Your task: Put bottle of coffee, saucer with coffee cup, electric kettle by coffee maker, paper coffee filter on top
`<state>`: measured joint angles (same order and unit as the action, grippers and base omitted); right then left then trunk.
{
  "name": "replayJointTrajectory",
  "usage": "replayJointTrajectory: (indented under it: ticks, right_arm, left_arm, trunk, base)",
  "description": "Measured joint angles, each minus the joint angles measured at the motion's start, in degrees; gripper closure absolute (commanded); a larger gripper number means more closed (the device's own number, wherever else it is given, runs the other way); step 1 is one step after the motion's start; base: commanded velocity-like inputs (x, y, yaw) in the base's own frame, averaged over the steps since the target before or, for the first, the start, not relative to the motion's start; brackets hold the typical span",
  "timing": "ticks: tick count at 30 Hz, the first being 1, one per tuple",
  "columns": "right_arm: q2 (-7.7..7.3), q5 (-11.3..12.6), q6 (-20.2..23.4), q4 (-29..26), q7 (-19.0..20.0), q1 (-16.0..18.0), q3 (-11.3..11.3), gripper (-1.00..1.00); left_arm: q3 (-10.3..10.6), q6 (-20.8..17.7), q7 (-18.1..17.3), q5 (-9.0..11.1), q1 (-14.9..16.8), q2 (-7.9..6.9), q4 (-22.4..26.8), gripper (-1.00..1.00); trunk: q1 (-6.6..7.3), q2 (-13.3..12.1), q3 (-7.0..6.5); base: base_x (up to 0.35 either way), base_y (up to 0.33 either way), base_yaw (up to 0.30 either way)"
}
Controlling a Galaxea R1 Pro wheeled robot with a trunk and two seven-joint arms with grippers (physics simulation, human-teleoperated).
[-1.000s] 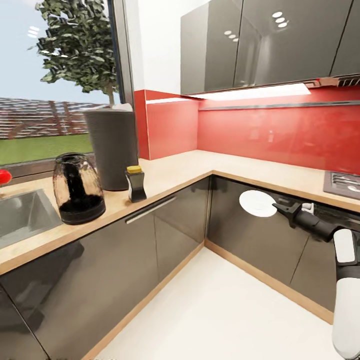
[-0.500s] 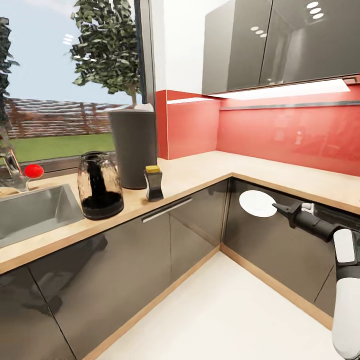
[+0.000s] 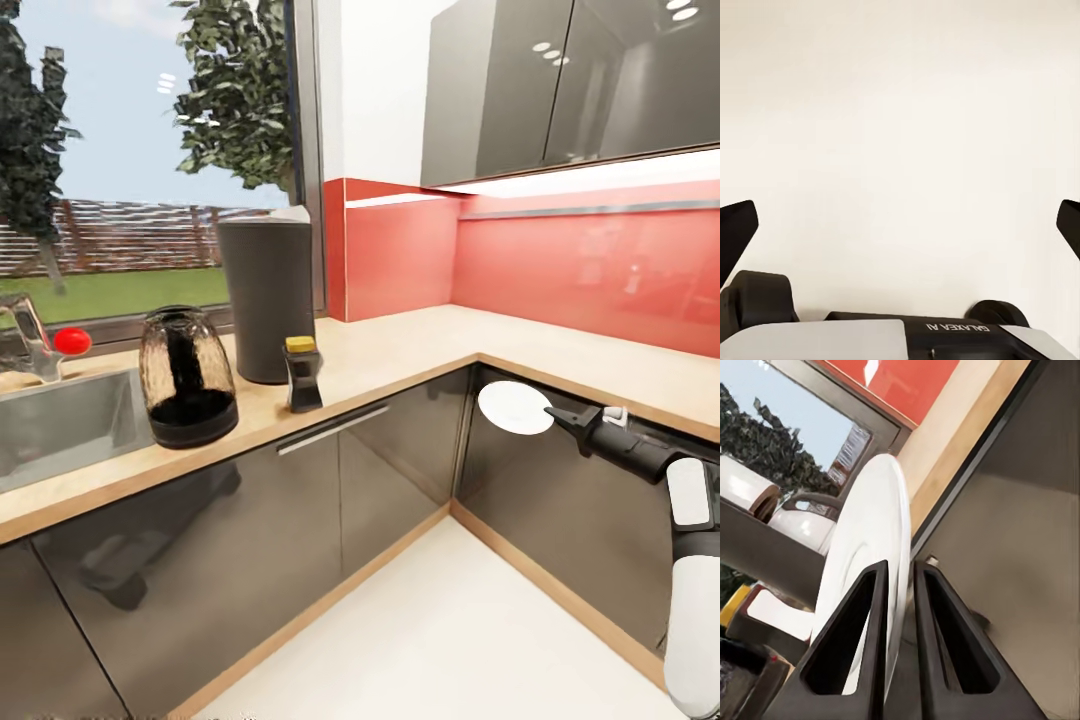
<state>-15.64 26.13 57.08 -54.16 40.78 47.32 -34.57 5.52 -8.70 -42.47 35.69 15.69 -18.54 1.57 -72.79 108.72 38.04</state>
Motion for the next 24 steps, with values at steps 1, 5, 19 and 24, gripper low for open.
replayJointTrajectory:
  ticks: [1,5,19,24]
  right_arm:
    - [0.0,0.0,0.0,0.0,-0.01,0.0,0.0,1.0]
    - [0.0,-0.02,-0.02,0.0,-0.02,0.0,0.0,1.0]
    - [0.0,-0.03,-0.04,-0.02,-0.03,0.0,0.0,1.0]
    - [0.0,-0.01,-0.16,0.0,-0.31,0.0,0.26,1.0]
  left_arm:
    - [0.0,0.0,0.0,0.0,0.0,0.01,0.0,-1.0]
    - [0.0,0.0,0.01,0.0,0.0,-0.02,0.0,-1.0]
    - [0.06,0.08,0.01,0.0,0.0,0.02,0.0,-1.0]
    - [0.03,0.09,0.0,0.0,0.0,0.28,0.0,-1.0]
  trunk:
    - [0.0,0.0,0.0]
    - [0.0,0.0,0.0]
    - [0.0,0.0,0.0]
    - [0.0,0.0,0.0]
  base:
    - [0.012,-0.019,0.269]
    - [0.005,-0.109,0.271]
    - [0.001,-0.273,0.157]
    - [0.0,-0.067,0.254]
